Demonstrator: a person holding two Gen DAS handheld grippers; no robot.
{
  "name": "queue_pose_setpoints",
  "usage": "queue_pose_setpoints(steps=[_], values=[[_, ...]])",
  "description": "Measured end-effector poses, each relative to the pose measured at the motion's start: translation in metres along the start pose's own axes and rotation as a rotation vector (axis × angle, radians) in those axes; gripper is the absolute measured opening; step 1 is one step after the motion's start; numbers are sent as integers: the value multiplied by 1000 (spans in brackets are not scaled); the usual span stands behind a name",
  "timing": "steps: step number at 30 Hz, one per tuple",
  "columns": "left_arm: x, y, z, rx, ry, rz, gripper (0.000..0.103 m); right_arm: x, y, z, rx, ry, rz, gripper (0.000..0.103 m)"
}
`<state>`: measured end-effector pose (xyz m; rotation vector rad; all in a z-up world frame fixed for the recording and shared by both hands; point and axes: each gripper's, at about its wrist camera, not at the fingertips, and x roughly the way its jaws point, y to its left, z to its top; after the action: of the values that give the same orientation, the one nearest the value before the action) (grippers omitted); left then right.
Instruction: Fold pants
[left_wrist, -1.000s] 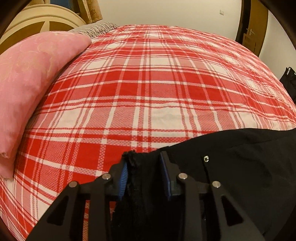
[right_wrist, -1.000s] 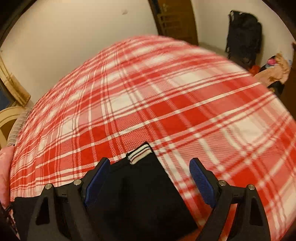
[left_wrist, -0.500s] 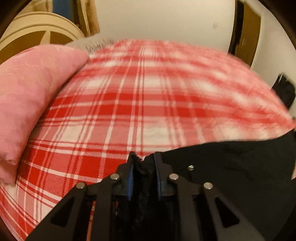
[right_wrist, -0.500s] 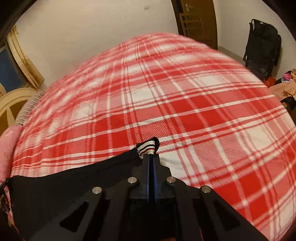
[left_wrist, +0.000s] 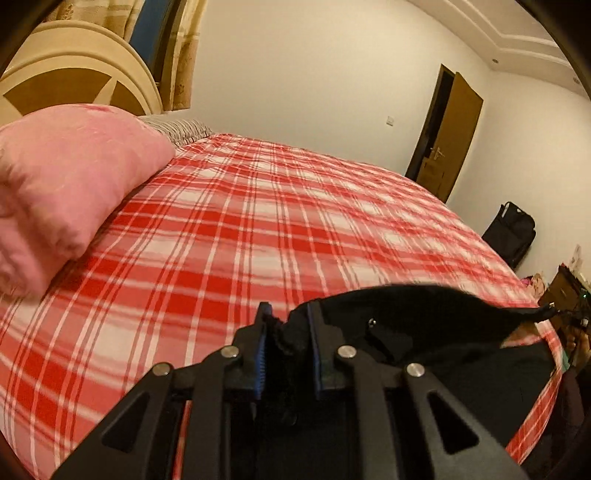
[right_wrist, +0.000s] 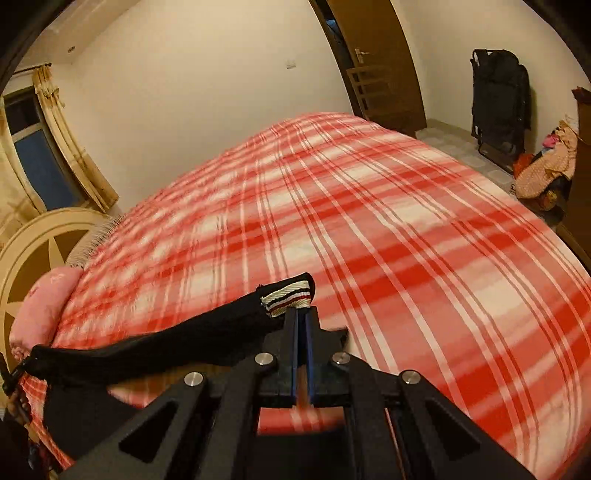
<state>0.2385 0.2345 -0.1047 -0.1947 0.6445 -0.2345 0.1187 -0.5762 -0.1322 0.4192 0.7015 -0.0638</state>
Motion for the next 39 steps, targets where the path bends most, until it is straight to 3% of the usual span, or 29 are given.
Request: queue_pose_setpoints(steps=[7, 8, 10, 11, 14, 17, 21, 26, 29, 31, 32, 33, 35, 39], values=[[0, 4, -49, 29, 68, 5, 19, 0, -15, -57, -22, 159, -84, 5], [1, 5, -52, 26, 69, 5, 19, -5, -15, -60, -32, 162, -114, 10], [1, 6, -56, 26, 65, 3, 19, -18, -8, -61, -53, 151, -181, 36], [1, 5, -57, 28, 60, 2, 19, -29, 3, -60, -78, 132, -210, 56], [1, 5, -54, 37, 51, -5, 19, -50, 54, -55, -169, 90, -165, 58], [3, 6, -51, 41, 47, -8, 19, -35, 145, -61, -409, 114, -116, 58], [2, 7, -51, 43, 37, -10, 19, 13, 264, -99, -691, 186, 25, 58], [1, 9, -53, 55, 36, -21, 19, 75, 363, -156, -965, 227, 96, 58], [-1, 7, -51, 76, 33, -27, 19, 98, 392, -175, -1038, 239, 107, 57], [-2, 8, -47, 85, 31, -33, 19, 113, 402, -182, -1069, 254, 107, 42], [-2, 8, -45, 87, 29, -37, 19, 119, 405, -183, -1077, 260, 104, 23], [-2, 8, -42, 94, 26, -38, 19, 123, 408, -184, -1079, 268, 106, 11], [-3, 7, -36, 107, 19, -43, 19, 126, 416, -183, -1093, 264, 100, 4], [-15, 3, -24, 130, -17, -64, 19, 103, 420, -157, -1067, 203, 116, 3]])
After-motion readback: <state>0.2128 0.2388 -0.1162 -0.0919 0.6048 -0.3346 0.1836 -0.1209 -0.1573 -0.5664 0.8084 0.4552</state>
